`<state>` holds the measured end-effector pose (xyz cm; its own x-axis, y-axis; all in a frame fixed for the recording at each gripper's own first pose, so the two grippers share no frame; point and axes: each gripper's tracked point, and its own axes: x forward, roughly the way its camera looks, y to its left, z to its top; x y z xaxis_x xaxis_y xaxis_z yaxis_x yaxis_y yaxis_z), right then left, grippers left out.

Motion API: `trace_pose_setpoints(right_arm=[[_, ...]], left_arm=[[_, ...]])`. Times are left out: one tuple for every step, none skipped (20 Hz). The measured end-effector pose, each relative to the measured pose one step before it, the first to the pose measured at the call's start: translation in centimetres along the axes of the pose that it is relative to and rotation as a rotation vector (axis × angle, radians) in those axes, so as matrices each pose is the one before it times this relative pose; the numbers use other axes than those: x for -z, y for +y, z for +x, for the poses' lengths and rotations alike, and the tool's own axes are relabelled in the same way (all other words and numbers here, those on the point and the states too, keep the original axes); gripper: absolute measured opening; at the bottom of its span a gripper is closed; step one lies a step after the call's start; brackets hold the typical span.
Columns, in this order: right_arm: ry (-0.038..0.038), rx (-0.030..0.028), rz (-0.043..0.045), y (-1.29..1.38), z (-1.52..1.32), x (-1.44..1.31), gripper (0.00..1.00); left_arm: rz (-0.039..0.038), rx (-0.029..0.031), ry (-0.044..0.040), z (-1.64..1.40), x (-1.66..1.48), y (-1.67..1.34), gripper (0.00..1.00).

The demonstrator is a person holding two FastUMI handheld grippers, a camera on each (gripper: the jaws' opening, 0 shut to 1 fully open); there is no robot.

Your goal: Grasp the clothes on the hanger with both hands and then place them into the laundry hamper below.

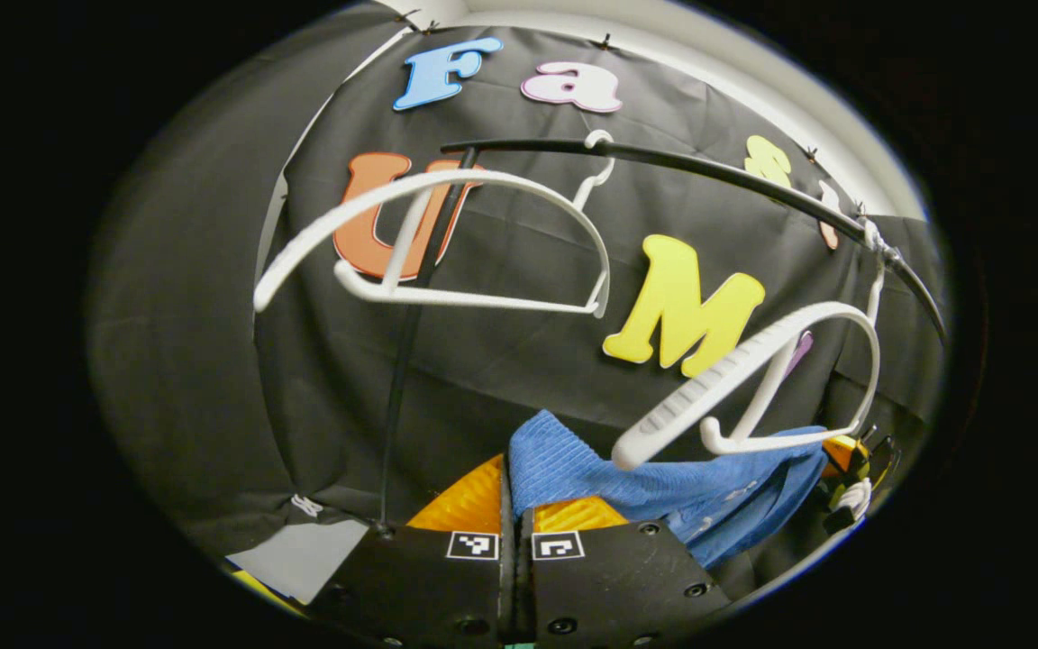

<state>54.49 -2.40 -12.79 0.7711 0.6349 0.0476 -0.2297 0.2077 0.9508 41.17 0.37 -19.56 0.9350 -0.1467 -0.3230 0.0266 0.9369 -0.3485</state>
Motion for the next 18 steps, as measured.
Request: trace_pose_setpoints(right_arm=[[0.00518, 0.0066, 0.00123, -0.214, -0.246, 0.137, 0.04], [0.0066, 0.01284, -0.0048, -0.459, -0.124, 0.493, 0.04], [0.00996, 0.0123, -0.01026, -0.531, -0.147, 0.487, 0.04], [0.01024, 0.01246, -0.01097, -0.548, -0.437, 0.681, 0.04], [0.00792, 0.0089, -0.0059, -0.408, -0.32, 0.496, 0.04], [0.00679, 0.00424, -0.0003, -0.075, -0.338, 0.467, 0.04], [0.00422, 0.00738, 0.00078, -0.279, -0.265, 0.397, 0.04], [0.00347, 0.0097, -0.00167, -0.277, -0.011, 0.418, 0.04], [0.00631, 0.00827, -0.00424, -0.14, -0.04, 0.448, 0.04], [0.00804, 0.00698, -0.00478, -0.088, -0.28, 0.63, 0.04], [0.00725, 0.00482, -0.01204, 0.039, -0.194, 0.722, 0.04], [0.00982, 0.0102, -0.01818, 0.032, -0.333, 0.836, 0.04], [0.0103, 0.01202, -0.02274, -0.176, -0.151, 0.796, 0.04], [0.01395, 0.01252, -0.02003, -0.084, -0.141, 0.951, 0.04], [0.01421, 0.01545, -0.0145, -0.044, -0.109, 1.051, 0.04], [0.01535, 0.00707, -0.01077, 0.214, -0.257, 1.063, 0.04], [0.01697, 0.00223, -0.01324, 0.36, -0.073, 1.089, 0.02], [0.01775, 0.00774, -0.01538, 0.353, 0.015, 1.162, 0.04]], left_arm=[[-0.00794, -0.00787, 0.01105, -0.185, 0.664, 0.383, 0.0], [-0.00333, -0.008, 0.00895, -0.168, 0.667, 0.334, 0.0], [-0.00285, -0.00734, 0.00944, -0.012, 0.694, 0.422, 0.0], [-0.00568, -0.01283, 0.01209, -0.058, 0.726, 0.509, 0.0], [-0.00365, -0.00855, 0.01187, -0.253, 0.772, 0.381, 0.0], [-0.00206, -0.0075, 0.01038, -0.268, 0.851, 0.242, 0.0], [0.001, -0.00648, 0.0075, -0.237, 0.737, 0.207, 0.0], [-0.00223, -0.00602, 0.00974, -0.154, 0.629, 0.196, 0.0], [-0.01065, -0.00082, 0.01339, -0.186, 0.542, 0.126, 0.0], [-0.00385, -0.00195, 0.00299, -0.154, 0.482, 0.023, 0.0], [0.00354, -0.00582, 0.00065, -0.281, 0.39, 0.035, 0.04], [0.00197, -0.00082, 0.00748, -0.44, 0.504, -0.062, 0.0], [0.00317, 0.00212, 0.00623, -0.378, 0.352, -0.033, 0.04], [0.00999, -0.00027, 0.00885, -0.198, 0.317, -0.108, 0.04], [0.00483, 0.00039, 0.00592, -0.318, 0.302, -0.244, 0.04], [0.00792, 0.01061, 0.005, -0.472, 0.345, -0.502, 0.0], [0.01992, 0.00126, 0.00447, -0.521, 0.203, -0.374, 0.04], [0.01518, 0.00443, 0.00193, -0.5, 0.235, -0.336, 0.04]])
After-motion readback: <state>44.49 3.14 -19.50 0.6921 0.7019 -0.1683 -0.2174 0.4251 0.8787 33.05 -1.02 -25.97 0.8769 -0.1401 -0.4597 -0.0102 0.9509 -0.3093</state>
